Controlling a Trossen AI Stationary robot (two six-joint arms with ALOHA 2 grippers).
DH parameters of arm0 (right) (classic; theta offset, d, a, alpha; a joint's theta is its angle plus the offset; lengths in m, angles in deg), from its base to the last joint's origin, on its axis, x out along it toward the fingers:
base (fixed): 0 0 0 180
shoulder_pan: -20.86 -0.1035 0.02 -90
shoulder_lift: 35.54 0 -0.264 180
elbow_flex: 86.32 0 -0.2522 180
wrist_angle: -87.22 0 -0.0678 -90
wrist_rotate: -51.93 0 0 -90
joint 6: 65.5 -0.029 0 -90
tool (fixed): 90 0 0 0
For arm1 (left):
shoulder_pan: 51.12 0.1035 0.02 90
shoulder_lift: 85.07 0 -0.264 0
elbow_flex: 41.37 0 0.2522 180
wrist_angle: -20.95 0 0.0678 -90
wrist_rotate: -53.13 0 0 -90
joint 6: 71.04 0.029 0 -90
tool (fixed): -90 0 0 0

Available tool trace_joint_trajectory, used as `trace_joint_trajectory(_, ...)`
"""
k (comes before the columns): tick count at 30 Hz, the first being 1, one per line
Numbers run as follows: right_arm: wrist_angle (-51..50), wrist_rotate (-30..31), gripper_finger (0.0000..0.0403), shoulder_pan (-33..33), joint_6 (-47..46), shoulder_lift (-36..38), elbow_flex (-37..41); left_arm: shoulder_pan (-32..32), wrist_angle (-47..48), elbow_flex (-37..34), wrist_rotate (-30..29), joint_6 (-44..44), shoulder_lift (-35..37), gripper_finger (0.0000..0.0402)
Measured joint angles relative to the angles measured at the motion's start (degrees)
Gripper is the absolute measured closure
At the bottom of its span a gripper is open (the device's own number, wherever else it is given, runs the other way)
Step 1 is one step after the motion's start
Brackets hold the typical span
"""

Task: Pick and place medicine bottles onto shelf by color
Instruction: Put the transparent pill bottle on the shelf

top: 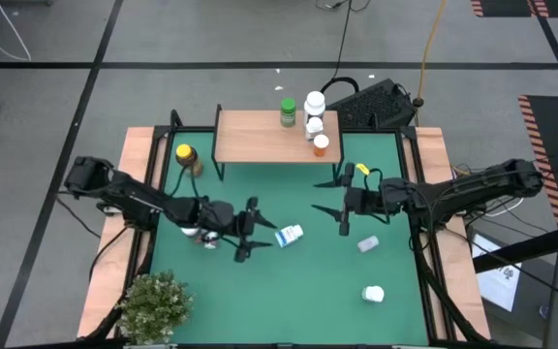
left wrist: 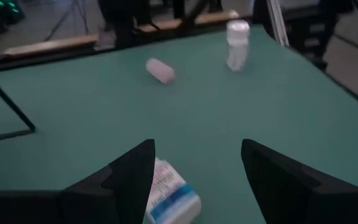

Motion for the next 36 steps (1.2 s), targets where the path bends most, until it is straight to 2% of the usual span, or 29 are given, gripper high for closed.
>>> trace_joint_trajectory(7, 0.54, 0.06, 0.0172, -2.23, -1.21, -0.74, -0.26, -1.0, 0.06, 0.0, -0.02, 0.14, -2.29, 0.016)
trace_joint_trajectory(12, 1.14, 0.14, 0.0172, -3.63, -0.99, -2.82, -3.14, -1.0, 0.19, 0.0, -0.04, -1.94, -2.29, 0.016)
trace_joint_trajectory(24, 2.4, 0.16, 0.0172, -3.42, -1.37, -7.81, -4.94, -1.07, 0.37, 0.0, -0.1, -2.24, -2.29, 0.016)
trace_joint_trajectory(30, -4.5, 0.29, 0.0172, -3.75, -2.99, -14.57, -12.61, -1.07, -2.23, 0.0, -0.15, -1.68, -3.21, 0.016)
trace_joint_trajectory(36, -8.39, 0.19, 0.0172, -4.45, -2.97, -21.2, -18.61, -1.07, -5.53, 0.31, -1.76, -1.94, -7.62, 0.016)
